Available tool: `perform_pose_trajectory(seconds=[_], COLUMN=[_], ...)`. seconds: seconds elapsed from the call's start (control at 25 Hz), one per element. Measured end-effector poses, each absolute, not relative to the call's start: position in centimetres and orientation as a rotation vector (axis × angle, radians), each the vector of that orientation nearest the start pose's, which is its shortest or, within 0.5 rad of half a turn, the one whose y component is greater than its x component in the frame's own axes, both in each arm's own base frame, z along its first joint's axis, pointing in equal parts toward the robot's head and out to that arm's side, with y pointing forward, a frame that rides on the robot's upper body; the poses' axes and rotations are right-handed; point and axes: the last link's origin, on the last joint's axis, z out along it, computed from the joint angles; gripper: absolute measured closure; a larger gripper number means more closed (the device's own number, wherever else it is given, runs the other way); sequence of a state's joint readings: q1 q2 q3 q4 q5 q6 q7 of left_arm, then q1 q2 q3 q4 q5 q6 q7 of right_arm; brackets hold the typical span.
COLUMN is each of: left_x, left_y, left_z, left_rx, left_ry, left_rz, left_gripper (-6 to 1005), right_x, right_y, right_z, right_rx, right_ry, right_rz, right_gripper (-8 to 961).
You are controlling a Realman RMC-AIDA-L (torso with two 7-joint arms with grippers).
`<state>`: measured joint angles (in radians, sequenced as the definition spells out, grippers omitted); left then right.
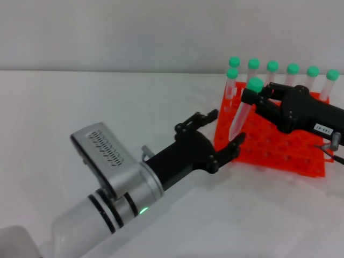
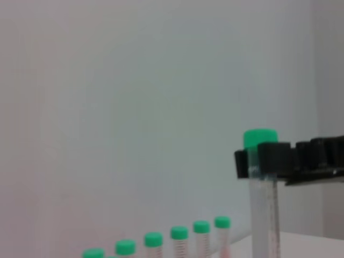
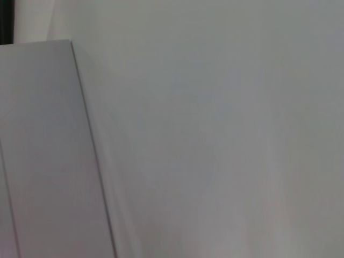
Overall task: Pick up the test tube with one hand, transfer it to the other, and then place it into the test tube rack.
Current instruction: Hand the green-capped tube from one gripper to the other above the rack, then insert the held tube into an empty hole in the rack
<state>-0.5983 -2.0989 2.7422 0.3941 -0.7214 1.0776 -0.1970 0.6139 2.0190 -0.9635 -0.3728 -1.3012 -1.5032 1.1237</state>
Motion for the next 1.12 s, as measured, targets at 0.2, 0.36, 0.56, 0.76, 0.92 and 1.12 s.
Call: perform_pose_trajectory(seconds=[0.2,0.36,0.56,0.76,0.92,1.12], left_x=[-21.5,-23.3,-26.1,-28.8,-30.2,-31.0], left_y=[30.7,29.9,28.7,27.5,26.5,26.1], left_z=[-11.9,-11.0,-8.7,-6.3,-5.3,-5.1], left_rx=[-2.201,-2.108,-1.926,-1.738,-1.667,-1.651], left_ry=[-0.320,-0.359,-0.446,-0.522,-0.544,-0.557], left_rz=[-0.901,-0.887,-0.887,-0.894,-0.880,-0.856], left_gripper=[247,115,116,117,118,119], right_x=[21.5,21.4,21.0,20.7,19.9,19.0], right_y=[37.1,37.9,39.2,41.0,42.7,43.8], right_z=[1.1,1.0,0.8,0.3,-0.6,-1.4], right_rx=[-2.341,-2.293,-2.225,-2.185,-2.164,-2.155], right_ry=[0.406,0.406,0.406,0.415,0.417,0.407], right_rz=[1.213,1.192,1.175,1.084,1.010,0.961], right_gripper=[714,714,715,715,715,715])
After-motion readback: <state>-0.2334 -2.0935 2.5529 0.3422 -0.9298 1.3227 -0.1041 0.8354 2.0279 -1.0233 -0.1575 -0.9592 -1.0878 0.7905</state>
